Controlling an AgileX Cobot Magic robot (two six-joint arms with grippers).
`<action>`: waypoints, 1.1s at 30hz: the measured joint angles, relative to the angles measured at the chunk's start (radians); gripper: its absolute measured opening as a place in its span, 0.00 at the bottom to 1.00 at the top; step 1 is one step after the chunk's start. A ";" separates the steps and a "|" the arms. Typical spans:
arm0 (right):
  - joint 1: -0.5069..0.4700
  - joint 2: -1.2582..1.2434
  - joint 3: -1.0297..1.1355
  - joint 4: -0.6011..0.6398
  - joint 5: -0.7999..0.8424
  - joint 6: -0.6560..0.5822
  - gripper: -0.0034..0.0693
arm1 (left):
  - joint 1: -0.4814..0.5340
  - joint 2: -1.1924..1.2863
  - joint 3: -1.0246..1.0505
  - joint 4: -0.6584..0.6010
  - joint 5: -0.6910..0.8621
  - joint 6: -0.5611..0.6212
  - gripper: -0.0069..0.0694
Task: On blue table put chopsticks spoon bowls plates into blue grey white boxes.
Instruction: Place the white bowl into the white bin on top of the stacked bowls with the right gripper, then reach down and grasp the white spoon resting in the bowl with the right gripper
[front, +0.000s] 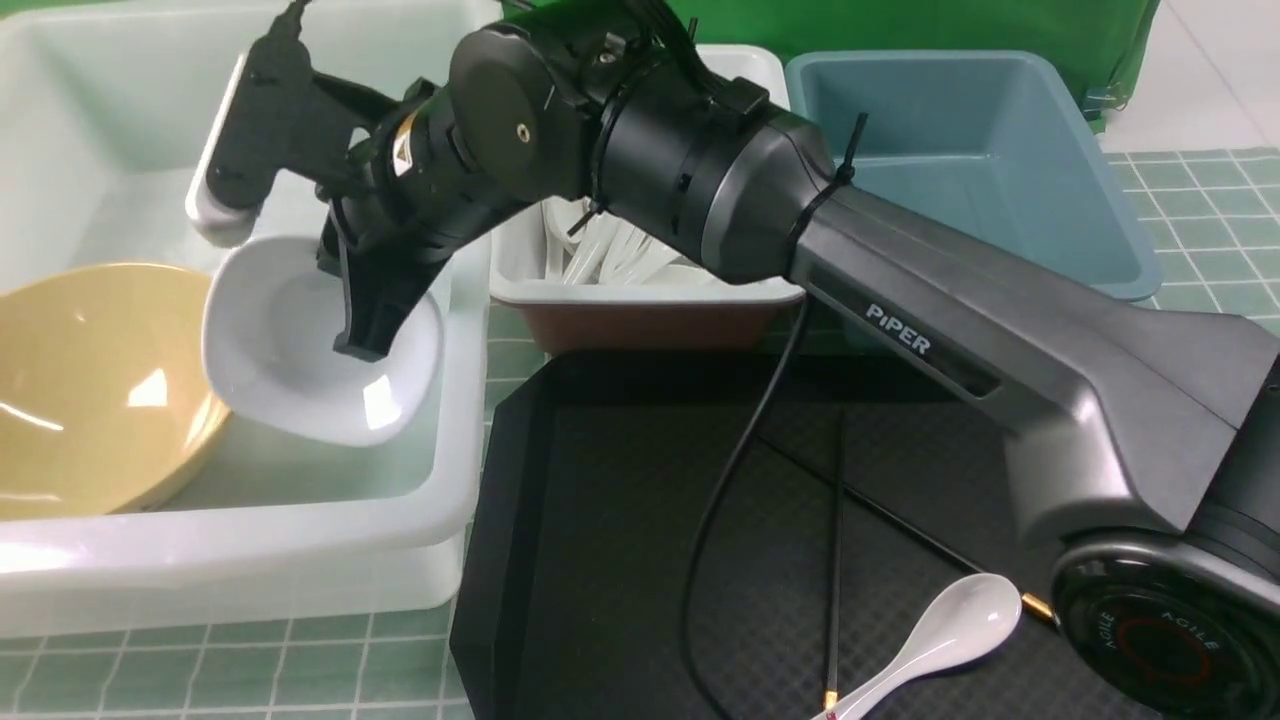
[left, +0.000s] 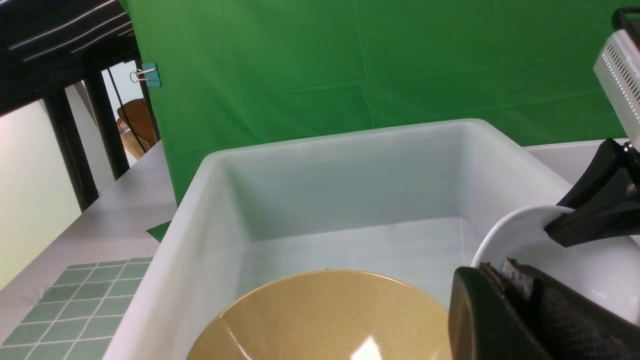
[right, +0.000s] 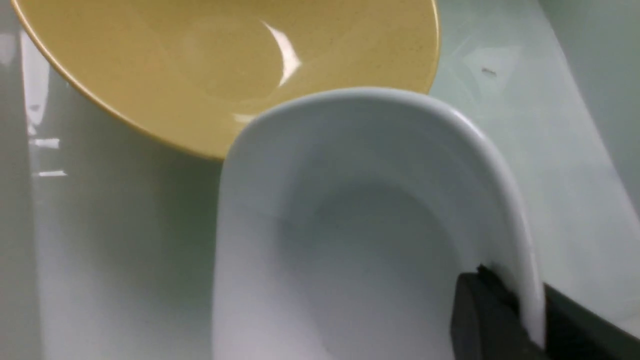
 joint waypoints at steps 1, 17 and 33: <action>0.000 0.009 0.000 0.000 0.004 0.013 0.14 | 0.000 0.000 0.000 0.000 0.000 0.000 0.10; 0.014 0.059 0.000 0.009 0.045 0.197 0.48 | 0.000 0.000 0.000 0.000 0.000 0.000 0.10; -0.106 -0.447 0.053 -0.264 0.362 0.475 0.67 | 0.000 0.000 0.013 -0.004 0.005 -0.006 0.10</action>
